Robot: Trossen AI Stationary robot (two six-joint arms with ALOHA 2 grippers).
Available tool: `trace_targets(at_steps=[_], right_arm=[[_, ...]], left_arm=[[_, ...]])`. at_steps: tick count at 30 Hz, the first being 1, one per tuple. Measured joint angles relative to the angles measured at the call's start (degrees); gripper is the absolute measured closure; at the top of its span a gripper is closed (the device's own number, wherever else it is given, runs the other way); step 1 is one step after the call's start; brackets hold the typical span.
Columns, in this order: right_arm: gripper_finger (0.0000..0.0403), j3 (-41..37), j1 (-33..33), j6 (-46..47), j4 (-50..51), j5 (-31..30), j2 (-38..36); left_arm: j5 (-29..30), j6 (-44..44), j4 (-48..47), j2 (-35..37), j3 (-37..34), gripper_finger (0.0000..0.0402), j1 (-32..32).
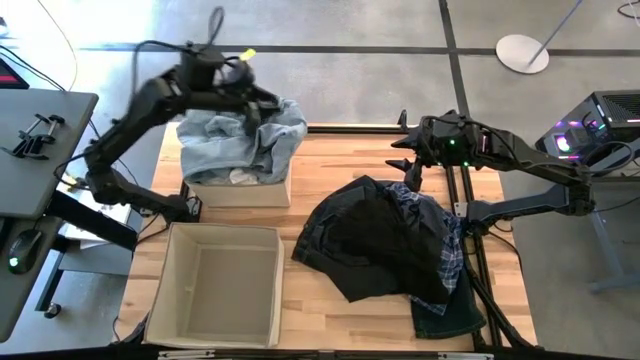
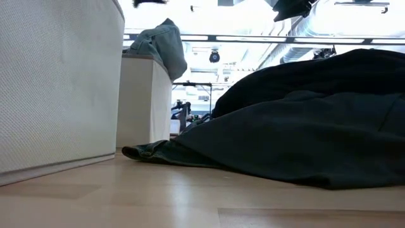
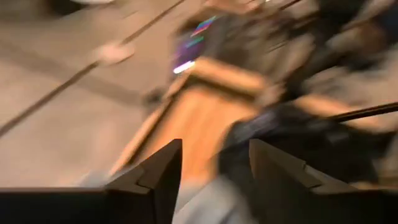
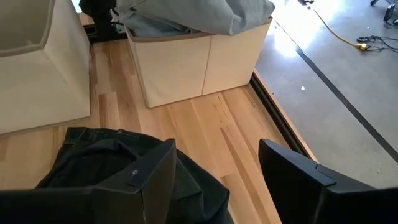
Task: Sort clothes
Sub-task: Put the blue jeans into the top brown laundry organizer
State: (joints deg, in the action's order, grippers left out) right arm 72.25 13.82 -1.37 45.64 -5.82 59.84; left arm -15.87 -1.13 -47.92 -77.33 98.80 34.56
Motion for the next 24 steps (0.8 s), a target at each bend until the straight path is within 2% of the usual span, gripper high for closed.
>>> trace_targets(at_steps=[2, 3, 5, 11, 14, 18, 21, 24], right_arm=[[0.0185, 0.0, 0.0, -0.1, 0.0, 0.0, 0.2], [0.0185, 0.0, 0.0, -0.1, 0.2, 0.0, 0.3], [0.0185, 0.0, 0.0, -0.1, 0.6, 0.0, 0.5], [0.0185, 0.0, 0.0, 0.1, 3.4, 0.0, 1.0], [0.0185, 0.0, 0.0, 0.9, 3.5, 0.0, 1.2], [0.0185, 0.0, 0.0, 1.2, 3.5, 0.0, 1.3], [0.0185, 0.0, 0.0, 1.2, 3.5, 0.0, 1.4], [0.0185, 0.0, 0.0, 1.2, 3.5, 0.0, 1.4]], left_arm=[[-6.0, 1.5, 8.9, -1.2, -3.8, 0.0245, -2.4], [-6.6, 2.3, 11.3, -2.1, -5.5, 0.0255, -3.5], [-3.4, 2.8, 11.8, -4.4, -7.6, 0.0280, -5.4], [24.7, 0.6, -6.9, -9.9, -7.9, 0.0355, -5.5], [33.1, 1.8, -15.5, -11.3, -7.8, 0.0384, -3.9], [33.7, 3.8, -22.9, -12.4, -8.3, 0.0398, -0.2], [32.8, 4.7, -20.8, -12.6, -12.2, 0.0399, 2.1], [28.1, 5.1, -16.0, -12.6, -18.7, 0.0401, 4.2]])
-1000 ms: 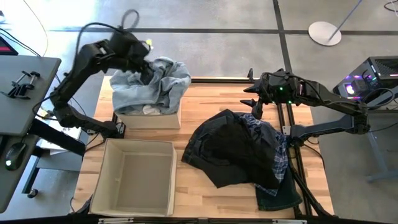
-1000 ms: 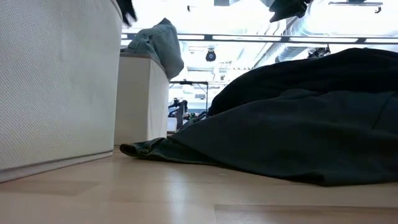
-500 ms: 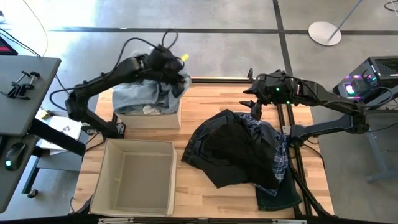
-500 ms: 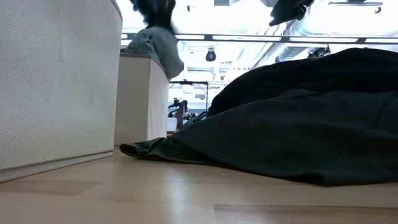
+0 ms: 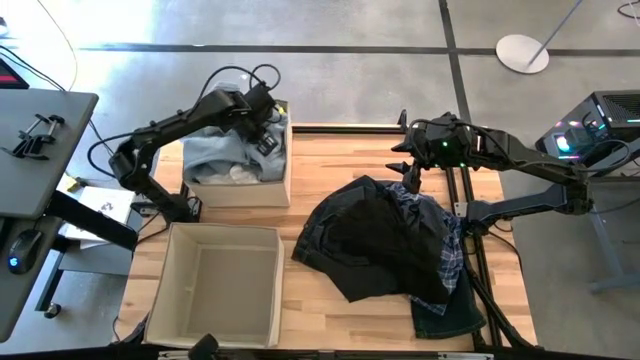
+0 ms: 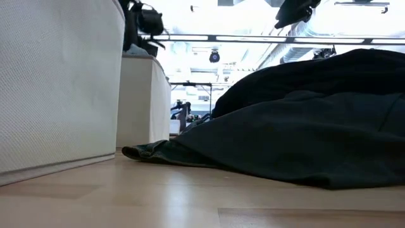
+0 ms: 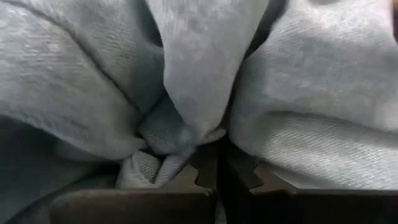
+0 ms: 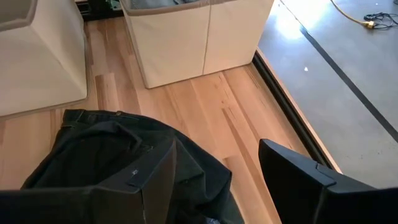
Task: Sort clothes
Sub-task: Put the blue jeans into the top brown laundry organizer
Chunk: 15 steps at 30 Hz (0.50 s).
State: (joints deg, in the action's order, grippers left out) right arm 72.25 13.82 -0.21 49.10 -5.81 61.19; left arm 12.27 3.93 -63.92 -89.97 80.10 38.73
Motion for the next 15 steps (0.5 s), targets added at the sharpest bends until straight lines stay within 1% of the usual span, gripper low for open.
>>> trace_targets(at_steps=[2, 3, 6, 10, 15], right_arm=[[0.0185, 0.0, 0.0, 0.0, 0.0, 0.0, 0.0], [0.0185, 0.0, 0.0, 0.0, 0.0, 0.0, 0.0], [0.0185, 0.0, 0.0, -0.1, 0.0, 0.0, 0.0], [0.0185, 0.0, 0.0, -0.2, 0.0, 0.0, 0.0], [0.0185, 0.0, 0.0, -0.2, 0.0, 0.0, 0.0]], left_arm=[[-4.6, -0.2, 4.3, 0.2, -4.2, 0.0401, 0.8], [-5.1, -0.5, 5.6, 0.3, -5.8, 0.0401, 0.9], [-0.7, -1.2, 6.1, 0.0, -6.6, 0.0401, -0.4], [-0.8, -4.2, 2.9, 0.3, -1.7, 0.0401, -0.6], [-1.4, -4.5, -2.3, 4.2, 9.9, 0.0401, -2.1]])
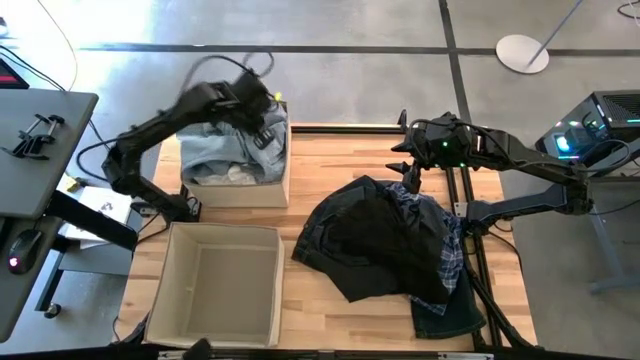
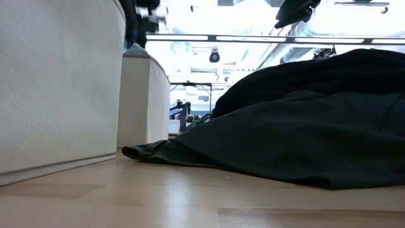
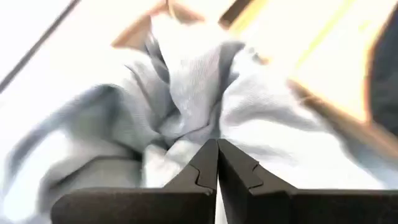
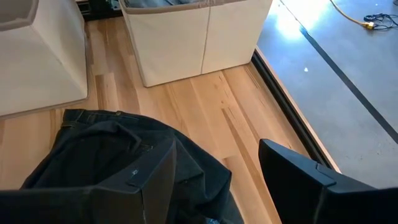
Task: Sort clothes
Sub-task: Put the blue jeans into the top brown laundry organizer
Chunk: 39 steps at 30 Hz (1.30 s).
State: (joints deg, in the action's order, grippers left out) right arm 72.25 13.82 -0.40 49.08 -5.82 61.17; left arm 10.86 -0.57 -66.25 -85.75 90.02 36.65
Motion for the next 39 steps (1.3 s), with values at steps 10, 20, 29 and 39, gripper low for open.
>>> trace_targets(at_steps=[10, 20, 29, 39], right_arm=[[0.0185, 0.0, 0.0, 0.0, 0.0, 0.0, 0.0], [0.0185, 0.0, -0.1, -1.3, -0.2, 0.2, 0.0], [0.0185, 0.0, -0.1, -2.5, -0.9, 0.2, 0.0], [0.0185, -5.0, -5.0, -1.7, -6.7, 3.2, -0.5]], left_arm=[[3.4, 16.4, -23.9, 7.9, 15.2, 0.0401, -6.5], [5.3, 18.5, -22.3, 10.0, -10.0, 0.0401, -1.7], [1.6, 13.5, -7.5, 1.0, -30.5, 0.0401, -0.3], [7.5, 12.3, -15.0, 8.1, -12.3, 0.0401, -1.8]])
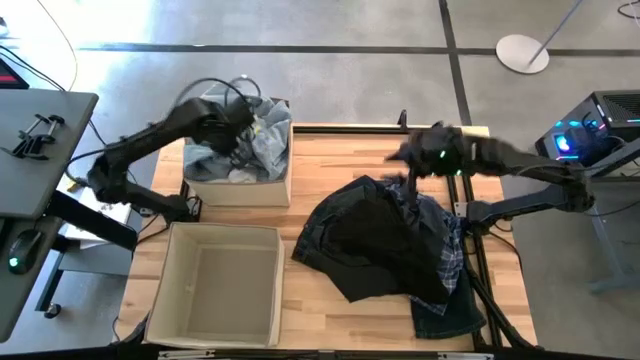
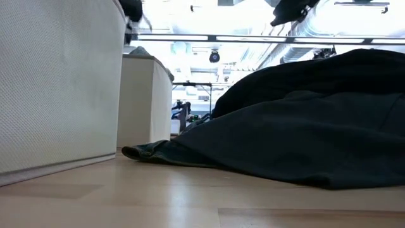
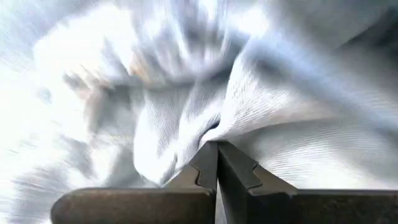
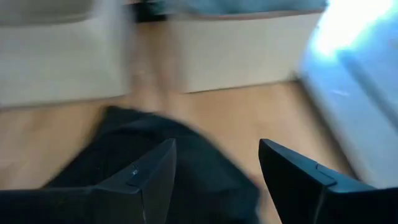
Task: Sort clothes
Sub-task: Put the blue jeans into the top brown laundry organizer, then put the top black shorts into the bottom brown laundry organizer
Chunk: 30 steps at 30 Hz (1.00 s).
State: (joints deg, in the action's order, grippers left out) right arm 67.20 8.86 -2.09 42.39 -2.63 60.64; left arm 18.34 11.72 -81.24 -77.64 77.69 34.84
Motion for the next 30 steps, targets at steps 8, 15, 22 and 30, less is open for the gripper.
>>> trace_targets(at_steps=[8, 15, 22, 30], right_arm=[[0.0185, -19.6, -11.4, 8.4, -15.7, 14.0, 0.6], [0.0185, -26.7, -21.8, 18.3, -18.4, -8.2, 0.6], [0.0211, -33.9, -22.0, 24.5, -27.3, -4.2, 5.5], [0.0379, -29.4, -22.0, 17.2, -33.3, -5.0, 9.7]], left_arm=[[2.7, -0.1, 12.9, 16.5, 0.5, 0.0401, -7.8], [0.9, 1.1, 30.3, 28.3, -12.9, 0.0401, -17.5], [-9.9, -2.0, 55.9, 31.9, -30.9, 0.0401, -25.9], [-16.4, -11.0, 89.5, 27.3, -42.4, 0.0401, -33.4]])
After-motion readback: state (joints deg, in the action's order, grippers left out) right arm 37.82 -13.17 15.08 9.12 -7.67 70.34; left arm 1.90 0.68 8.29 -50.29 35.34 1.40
